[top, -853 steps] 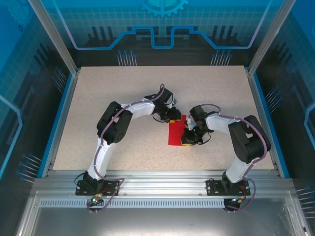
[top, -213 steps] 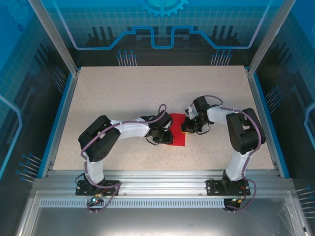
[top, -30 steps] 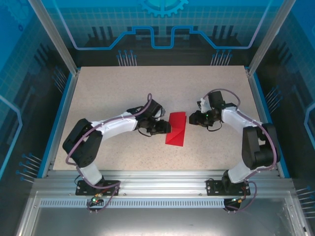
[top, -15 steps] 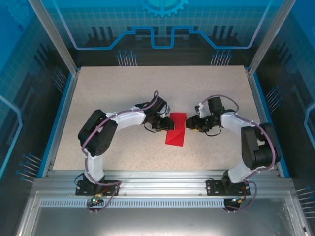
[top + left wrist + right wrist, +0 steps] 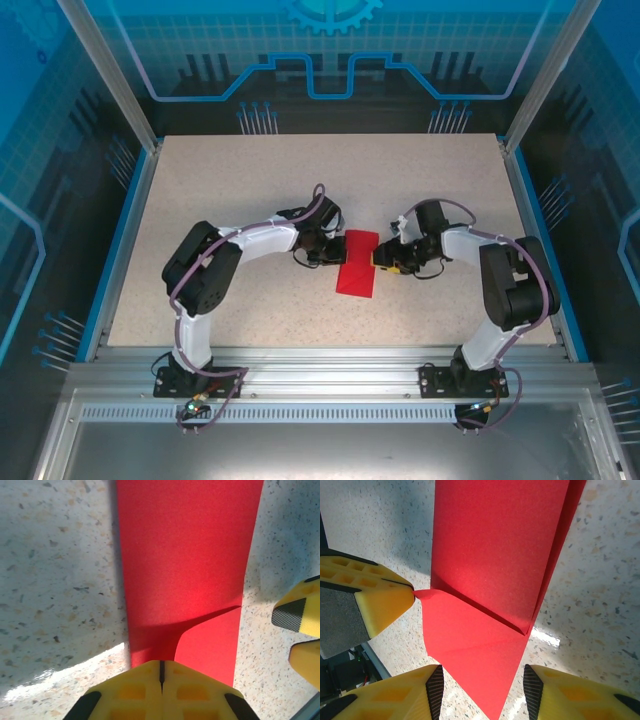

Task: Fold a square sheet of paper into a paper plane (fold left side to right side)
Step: Fold the triangle a second time at the center of the table, then turn over the triangle at the center of the table.

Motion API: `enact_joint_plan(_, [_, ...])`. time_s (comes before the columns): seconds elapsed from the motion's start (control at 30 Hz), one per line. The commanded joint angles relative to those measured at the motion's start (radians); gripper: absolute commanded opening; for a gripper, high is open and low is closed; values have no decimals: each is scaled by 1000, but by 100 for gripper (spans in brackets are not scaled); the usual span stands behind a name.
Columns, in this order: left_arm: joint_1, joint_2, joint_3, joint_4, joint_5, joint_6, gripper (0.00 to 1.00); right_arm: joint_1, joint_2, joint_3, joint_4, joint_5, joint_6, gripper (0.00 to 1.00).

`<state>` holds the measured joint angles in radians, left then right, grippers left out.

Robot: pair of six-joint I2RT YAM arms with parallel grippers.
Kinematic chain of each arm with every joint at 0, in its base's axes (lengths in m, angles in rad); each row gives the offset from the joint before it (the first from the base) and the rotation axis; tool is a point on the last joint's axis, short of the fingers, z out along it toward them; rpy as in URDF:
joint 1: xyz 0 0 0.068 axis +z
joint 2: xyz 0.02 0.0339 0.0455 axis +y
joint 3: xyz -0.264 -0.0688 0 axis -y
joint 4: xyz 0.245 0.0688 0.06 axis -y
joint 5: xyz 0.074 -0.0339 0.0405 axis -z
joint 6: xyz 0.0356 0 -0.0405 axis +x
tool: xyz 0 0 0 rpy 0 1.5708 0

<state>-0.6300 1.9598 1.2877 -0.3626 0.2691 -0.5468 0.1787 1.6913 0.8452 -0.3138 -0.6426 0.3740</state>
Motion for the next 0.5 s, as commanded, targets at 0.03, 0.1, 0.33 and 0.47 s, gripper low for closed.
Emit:
enact_joint_plan(0.03, [11, -56, -13, -30, -41, 16, 2, 10, 13, 27, -5, 5, 2, 49])
enact_joint_plan(0.1, [11, -59, -16, -25, -35, 22, 6, 10, 14, 25, -3, 5, 4, 50])
enact_joint_plan(0.33, [11, -36, -12, 6, 6, 31, 25, 10, 5, 26, -8, 6, 3, 50])
enact_joint_plan(0.47, [11, -1, 6, 23, 45, 26, 27, 10, 2, 26, -12, 6, 2, 50])
